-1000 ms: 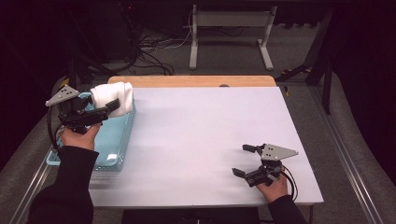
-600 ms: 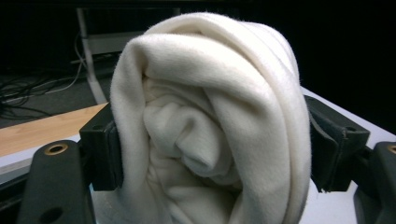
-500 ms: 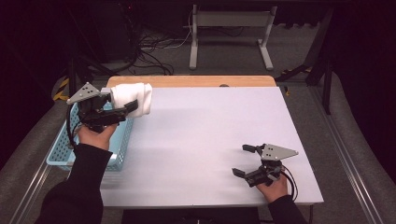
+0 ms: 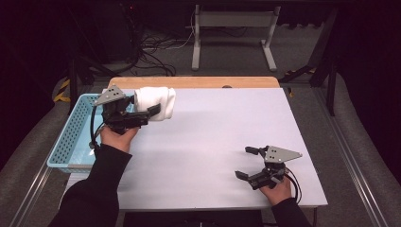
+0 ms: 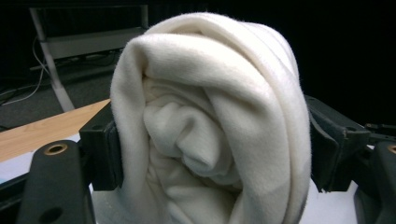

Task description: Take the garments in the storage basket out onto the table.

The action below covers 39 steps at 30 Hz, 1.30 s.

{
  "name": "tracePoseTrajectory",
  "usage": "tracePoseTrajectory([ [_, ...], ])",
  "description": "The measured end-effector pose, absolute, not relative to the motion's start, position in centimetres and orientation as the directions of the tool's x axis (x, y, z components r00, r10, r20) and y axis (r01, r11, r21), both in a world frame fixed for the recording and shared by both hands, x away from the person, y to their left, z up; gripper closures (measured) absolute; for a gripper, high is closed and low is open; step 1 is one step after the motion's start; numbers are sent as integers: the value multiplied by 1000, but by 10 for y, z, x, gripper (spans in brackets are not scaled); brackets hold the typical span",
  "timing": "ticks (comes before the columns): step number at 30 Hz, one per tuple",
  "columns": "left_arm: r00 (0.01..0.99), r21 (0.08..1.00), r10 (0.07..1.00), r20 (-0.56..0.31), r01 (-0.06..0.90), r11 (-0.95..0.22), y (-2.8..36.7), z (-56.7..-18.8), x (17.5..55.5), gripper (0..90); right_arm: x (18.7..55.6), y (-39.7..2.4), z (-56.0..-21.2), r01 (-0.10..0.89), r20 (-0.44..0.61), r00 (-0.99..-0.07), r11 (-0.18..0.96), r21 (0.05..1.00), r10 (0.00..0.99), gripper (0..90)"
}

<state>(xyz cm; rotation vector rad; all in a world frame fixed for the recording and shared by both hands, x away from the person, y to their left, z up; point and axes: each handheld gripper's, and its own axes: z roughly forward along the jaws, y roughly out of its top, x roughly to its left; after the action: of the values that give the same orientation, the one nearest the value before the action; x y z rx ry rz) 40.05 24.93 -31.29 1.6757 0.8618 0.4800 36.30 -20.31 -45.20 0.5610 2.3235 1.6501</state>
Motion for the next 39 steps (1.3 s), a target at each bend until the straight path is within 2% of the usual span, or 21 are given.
tracePoseTrajectory([
  [26, 722, 942, 678, -141, 309, -133, 194, -335, 417, 220, 363, -203, -452, 170, 30, -901, 288, 942, 432, 33],
  [39, 744, 927, 650, -157, 338, -164, 171, -359, 428, 220, 363, -204, -452, 170, 32, -902, 287, 943, 431, 33],
])
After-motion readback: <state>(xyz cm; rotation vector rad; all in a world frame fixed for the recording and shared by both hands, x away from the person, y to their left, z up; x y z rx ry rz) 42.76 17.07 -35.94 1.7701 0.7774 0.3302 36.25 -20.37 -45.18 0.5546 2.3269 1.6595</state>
